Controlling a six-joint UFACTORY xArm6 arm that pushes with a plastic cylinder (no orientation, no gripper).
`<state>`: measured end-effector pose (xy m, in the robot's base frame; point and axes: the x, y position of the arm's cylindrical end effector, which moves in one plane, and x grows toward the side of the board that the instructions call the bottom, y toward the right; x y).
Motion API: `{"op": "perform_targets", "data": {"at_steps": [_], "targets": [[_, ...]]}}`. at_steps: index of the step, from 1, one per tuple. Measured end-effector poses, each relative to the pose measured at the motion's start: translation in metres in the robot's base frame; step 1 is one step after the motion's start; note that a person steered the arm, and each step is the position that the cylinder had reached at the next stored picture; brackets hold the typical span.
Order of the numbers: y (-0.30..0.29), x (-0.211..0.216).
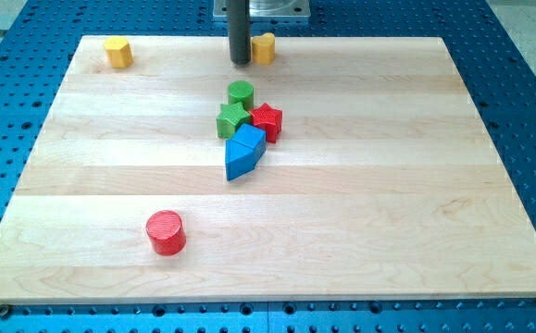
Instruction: Point your arm above the green circle
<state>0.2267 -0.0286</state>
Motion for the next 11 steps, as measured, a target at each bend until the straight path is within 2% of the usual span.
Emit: {"op": "perform_targets", "data": {"at_steps": [1, 3, 5, 11], "targets": [[0.016, -0.013], [0.034, -0.005], [0.008, 0.042], [-0.019, 0.046]]}}
